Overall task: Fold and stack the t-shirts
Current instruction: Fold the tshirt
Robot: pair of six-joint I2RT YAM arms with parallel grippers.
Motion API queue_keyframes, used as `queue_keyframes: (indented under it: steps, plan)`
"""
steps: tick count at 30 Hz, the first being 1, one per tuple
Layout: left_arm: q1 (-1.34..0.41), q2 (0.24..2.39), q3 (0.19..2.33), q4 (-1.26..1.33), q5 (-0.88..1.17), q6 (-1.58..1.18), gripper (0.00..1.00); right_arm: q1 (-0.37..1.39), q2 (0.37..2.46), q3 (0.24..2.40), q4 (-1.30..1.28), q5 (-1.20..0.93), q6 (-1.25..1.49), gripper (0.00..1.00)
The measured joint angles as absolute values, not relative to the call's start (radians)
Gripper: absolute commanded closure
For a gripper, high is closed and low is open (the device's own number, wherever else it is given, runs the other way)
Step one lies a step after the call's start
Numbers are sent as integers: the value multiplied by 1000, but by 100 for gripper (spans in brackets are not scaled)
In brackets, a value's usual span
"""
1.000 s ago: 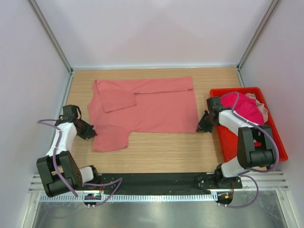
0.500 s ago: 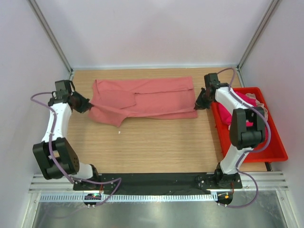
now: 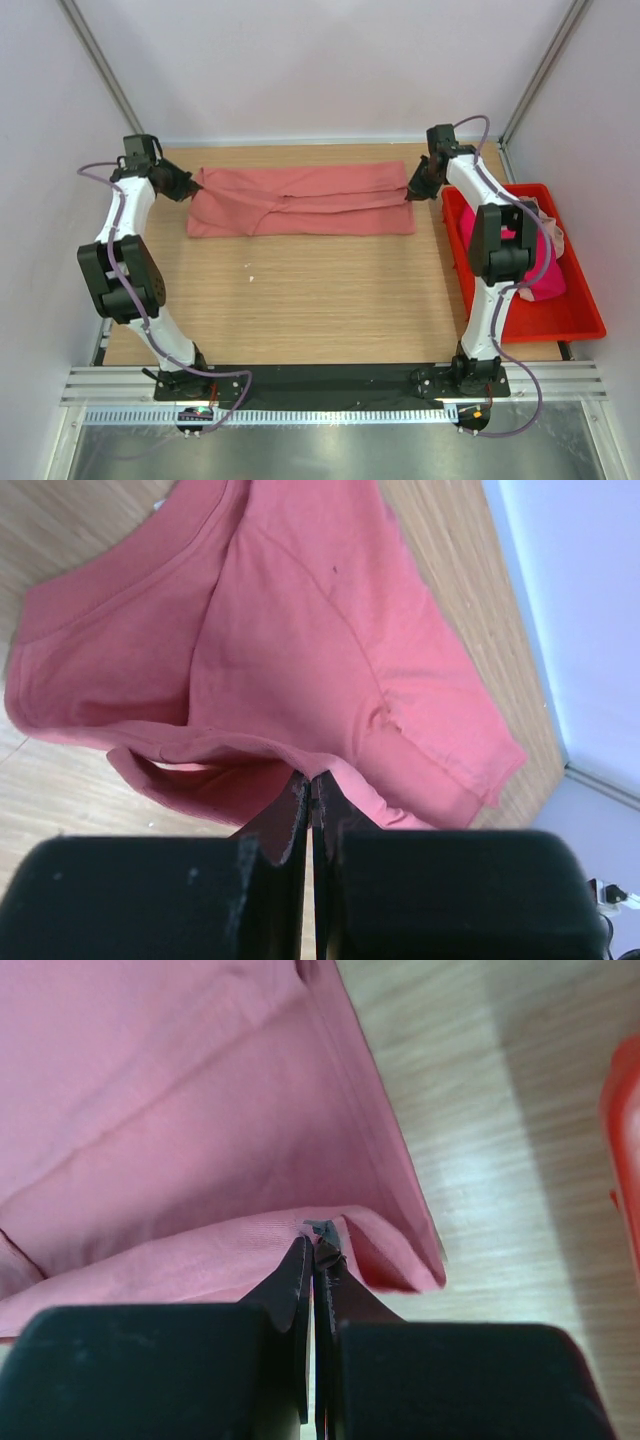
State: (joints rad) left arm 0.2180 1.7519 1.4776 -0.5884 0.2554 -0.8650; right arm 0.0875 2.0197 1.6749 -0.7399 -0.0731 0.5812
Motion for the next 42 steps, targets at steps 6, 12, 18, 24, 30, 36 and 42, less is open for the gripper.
queue_keyframes:
  steps: [6,12,18,24,30,36,42]
  plan:
    - [218,1836,1566,-577,263,-893,100,81,2117,1807,-755,-73,582,99]
    - [216,1903,1608,-572,269,-913,100,75,2201,1897,-772,-78,585,99]
    - [216,1946,1625,-569,271,-920,100,65,2246,1927,-781,-85,587,99]
    - [216,1978,1646,-564,273,-939,100,52,2274,1963,-782,-103,591,99]
    - [215,2006,1666,-557,277,-958,100,48,2324,2002,-772,-125,603,89]
    - [209,2063,1718,-547,274,-955,76,44,2418,2125,-753,-146,614,63]
    - [210,2086,1782,-570,241,-894,47,30,2440,2225,-765,-151,605,50]
